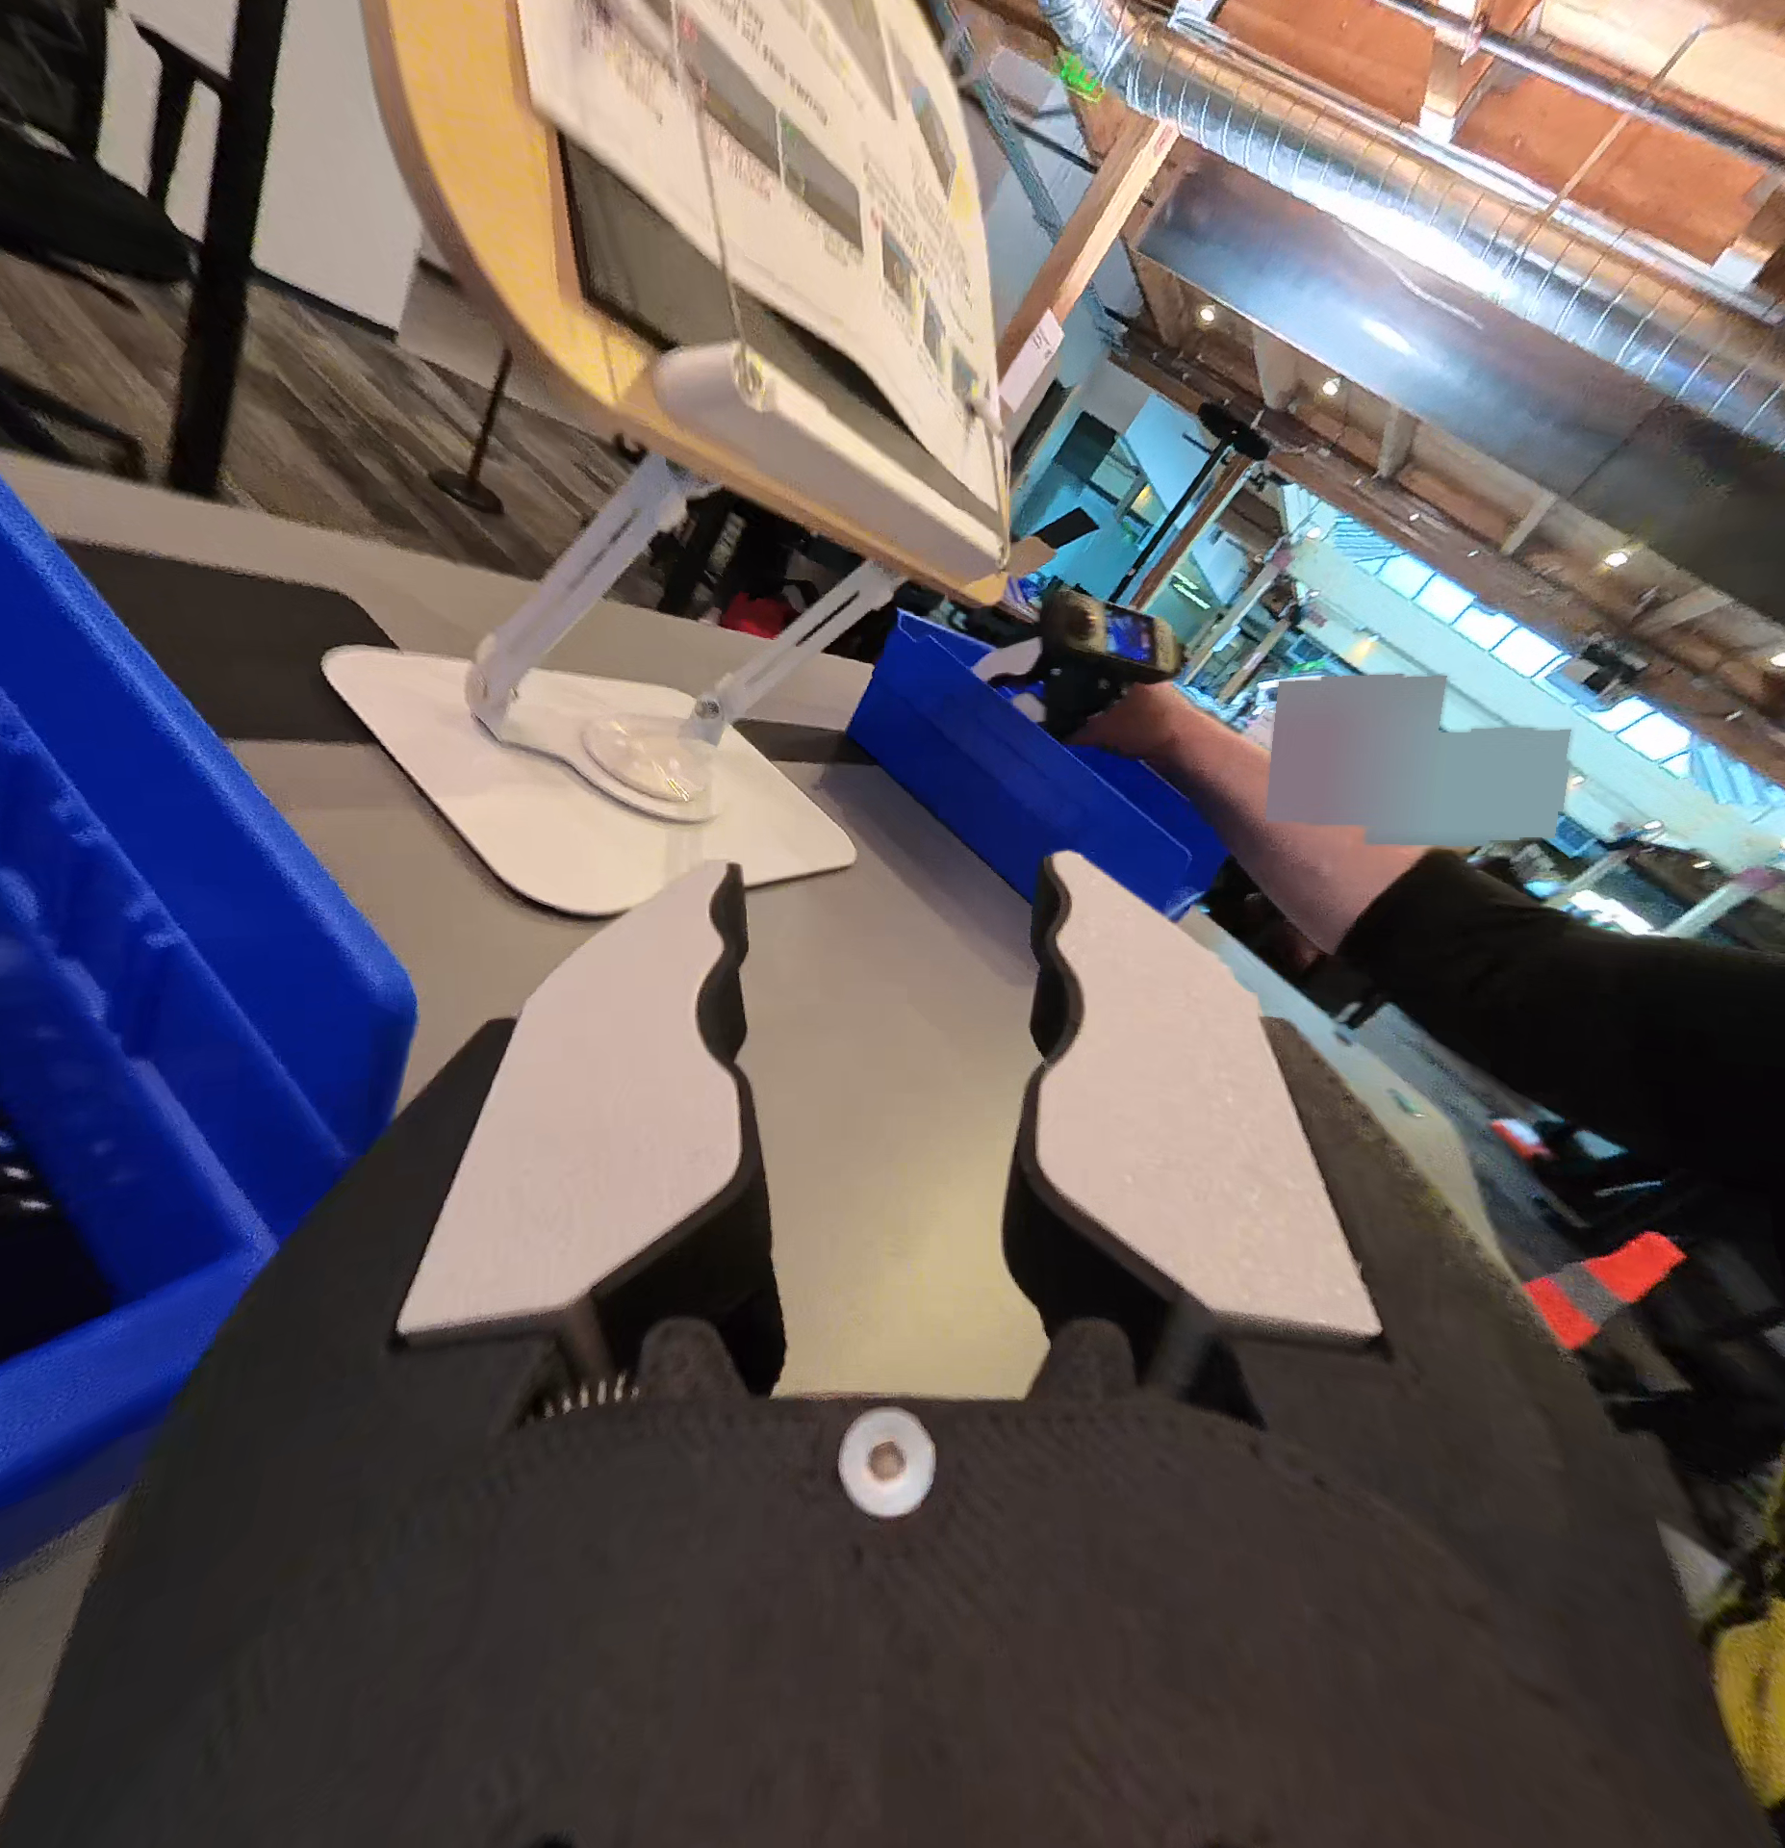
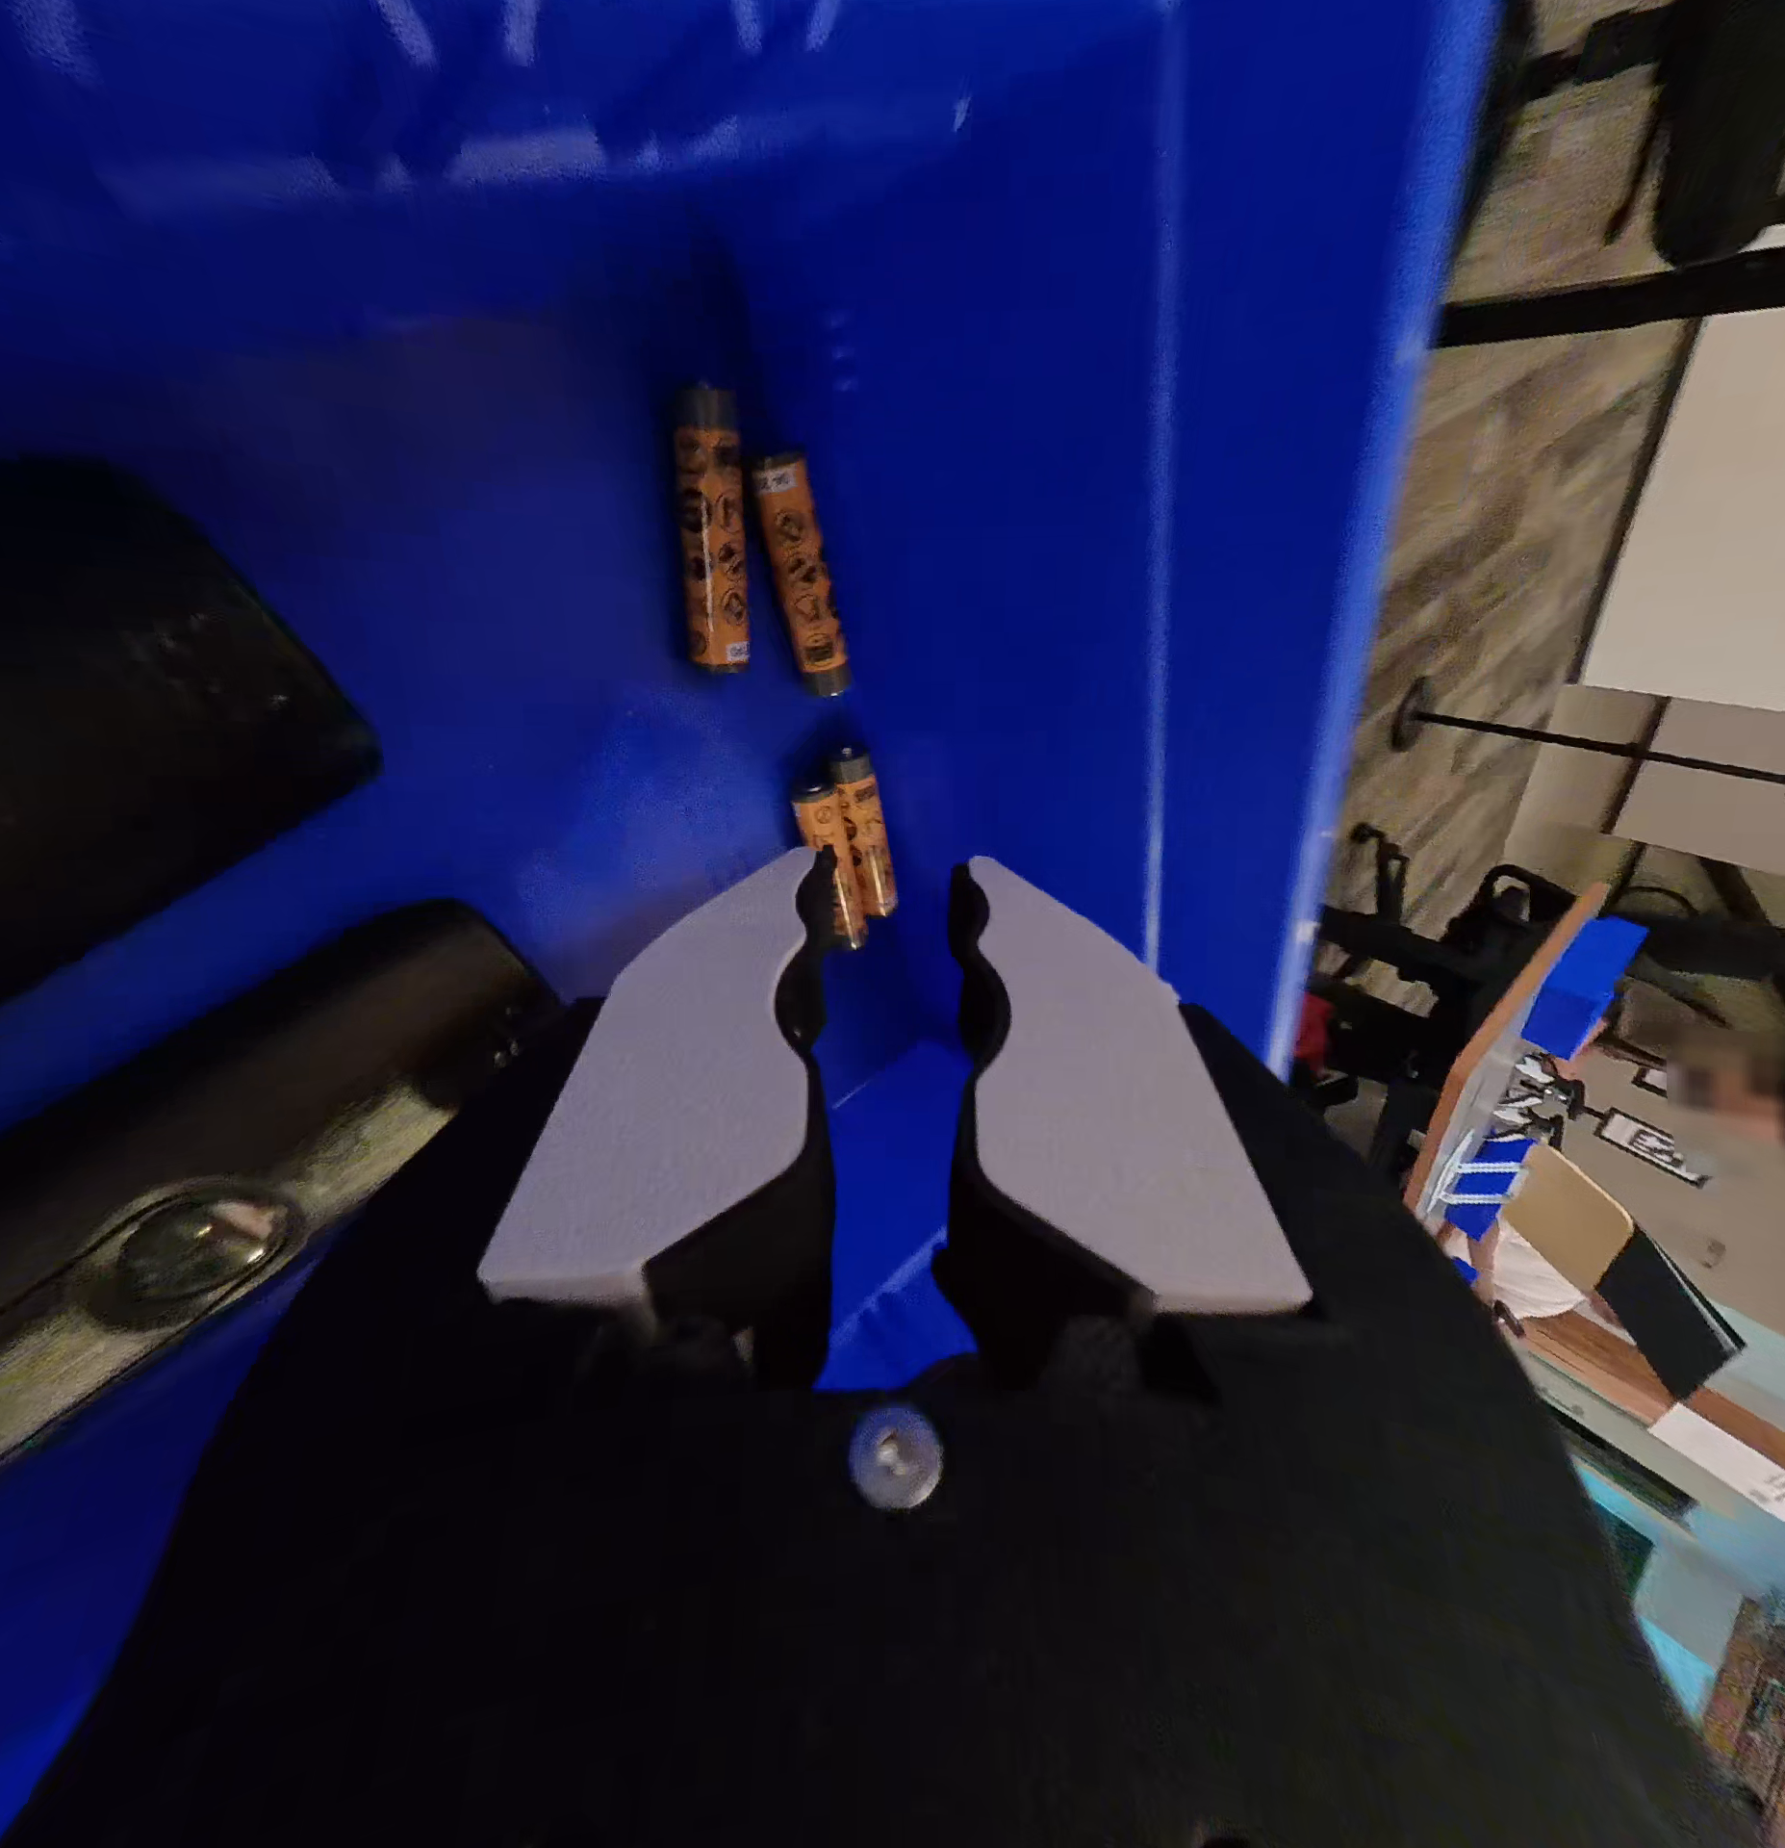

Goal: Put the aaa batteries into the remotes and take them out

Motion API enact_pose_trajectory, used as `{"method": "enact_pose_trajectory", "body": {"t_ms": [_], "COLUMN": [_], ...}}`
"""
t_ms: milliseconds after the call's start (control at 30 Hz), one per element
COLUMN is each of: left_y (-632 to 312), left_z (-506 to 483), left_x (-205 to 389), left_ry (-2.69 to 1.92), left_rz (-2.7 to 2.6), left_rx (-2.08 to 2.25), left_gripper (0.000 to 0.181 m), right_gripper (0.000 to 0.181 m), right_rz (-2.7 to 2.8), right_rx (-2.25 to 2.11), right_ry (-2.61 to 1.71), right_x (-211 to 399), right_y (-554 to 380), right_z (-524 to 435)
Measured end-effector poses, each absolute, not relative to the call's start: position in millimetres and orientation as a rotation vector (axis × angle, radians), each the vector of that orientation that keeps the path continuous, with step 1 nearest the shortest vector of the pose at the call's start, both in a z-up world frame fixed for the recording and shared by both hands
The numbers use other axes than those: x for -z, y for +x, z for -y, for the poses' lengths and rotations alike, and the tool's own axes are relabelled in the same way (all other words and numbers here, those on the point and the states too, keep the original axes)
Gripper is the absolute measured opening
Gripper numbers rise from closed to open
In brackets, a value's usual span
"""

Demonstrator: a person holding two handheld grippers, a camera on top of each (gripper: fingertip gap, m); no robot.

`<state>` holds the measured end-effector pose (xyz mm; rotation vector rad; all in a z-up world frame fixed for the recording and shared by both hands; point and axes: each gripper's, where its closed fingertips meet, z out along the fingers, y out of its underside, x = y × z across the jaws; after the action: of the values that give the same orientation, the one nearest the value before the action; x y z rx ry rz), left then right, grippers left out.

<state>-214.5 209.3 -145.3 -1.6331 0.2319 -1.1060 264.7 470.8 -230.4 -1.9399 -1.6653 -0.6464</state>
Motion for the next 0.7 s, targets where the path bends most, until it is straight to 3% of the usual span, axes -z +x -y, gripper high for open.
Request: {"method": "enact_pose_trajectory", "body": {"t_ms": [300,600,700], "left_y": [-307,-381,-391], "left_z": [-219,-293,-304], "left_x": [123,244,258], "left_ry": [-1.821,-2.629,-2.715], "left_rz": [-0.211,-0.236,-0.236], "left_rx": [0.585,0.16,0.063], "left_gripper": [0.067,0.07,0.067], "right_gripper": [0.023,0.02,0.02], "right_rz": [1.523,1.443,1.438], "right_rx": [0.596,0.461,0.415], "right_ry": [-1.714,-1.532,-1.503], "right_x": [161,144,146], "right_y": [217,161,150], "right_z": [-386,-289,-272]}}
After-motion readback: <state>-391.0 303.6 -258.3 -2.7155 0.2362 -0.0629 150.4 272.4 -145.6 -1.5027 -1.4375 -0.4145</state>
